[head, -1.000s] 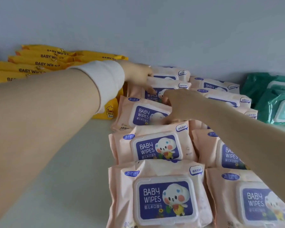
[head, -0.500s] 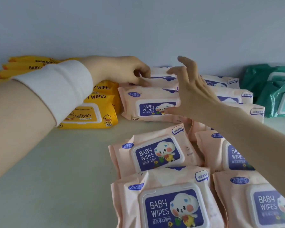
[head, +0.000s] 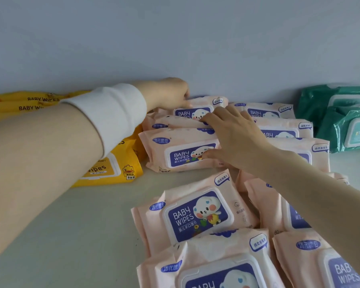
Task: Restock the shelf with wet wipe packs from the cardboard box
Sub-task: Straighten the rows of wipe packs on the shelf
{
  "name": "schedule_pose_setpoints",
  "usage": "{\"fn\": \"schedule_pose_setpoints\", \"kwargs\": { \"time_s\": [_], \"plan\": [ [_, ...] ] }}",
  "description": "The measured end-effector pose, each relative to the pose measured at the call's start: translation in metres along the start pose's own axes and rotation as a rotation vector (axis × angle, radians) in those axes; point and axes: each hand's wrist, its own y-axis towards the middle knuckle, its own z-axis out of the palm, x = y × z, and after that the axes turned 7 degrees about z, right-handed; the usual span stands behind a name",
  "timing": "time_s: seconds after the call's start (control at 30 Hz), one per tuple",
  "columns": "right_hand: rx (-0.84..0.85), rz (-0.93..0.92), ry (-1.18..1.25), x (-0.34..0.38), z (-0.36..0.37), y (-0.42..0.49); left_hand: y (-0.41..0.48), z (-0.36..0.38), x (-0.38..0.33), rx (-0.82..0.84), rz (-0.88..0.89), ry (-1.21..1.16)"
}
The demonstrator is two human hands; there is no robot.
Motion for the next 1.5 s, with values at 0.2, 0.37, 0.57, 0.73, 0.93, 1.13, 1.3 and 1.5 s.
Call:
{"fn": "schedule_pose_setpoints", "kwargs": {
  "time_s": [0.2, 0.37, 0.57, 0.73, 0.93, 1.13, 1.3, 1.5],
  "plan": [
    [-0.018, -0.006, 0.004, 0.000, 0.003, 0.000, 0.002, 0.004, -0.001, -0.107, 0.016, 0.053],
    [-0.038, -0.012, 0.015, 0.000, 0.004, -0.001, 0.003, 0.011, -0.001, -0.259, -0.034, 0.170],
    [-0.034, -0.011, 0.008, 0.000, 0.004, -0.002, 0.008, 0.016, -0.004, -0.246, -0.063, 0.183],
    [-0.037, -0.010, 0.012, 0.001, 0.004, -0.003, -0.001, 0.014, 0.002, -0.219, -0.007, 0.054],
    [-0.024, -0.012, 0.016, 0.001, 0.003, -0.003, 0.001, 0.017, 0.008, -0.237, -0.101, 0.067],
    [-0.019, 0.001, 0.009, 0.001, 0.004, -0.003, -0.007, 0.011, 0.011, -0.324, 0.049, 0.061],
    [-0.045, 0.019, 0.018, 0.002, 0.004, -0.001, -0.029, 0.004, 0.023, -0.132, 0.103, -0.291],
    [-0.068, 0.090, 0.009, 0.000, 0.007, 0.027, -0.024, -0.010, 0.027, -0.183, 0.189, -0.163]
  ]
}}
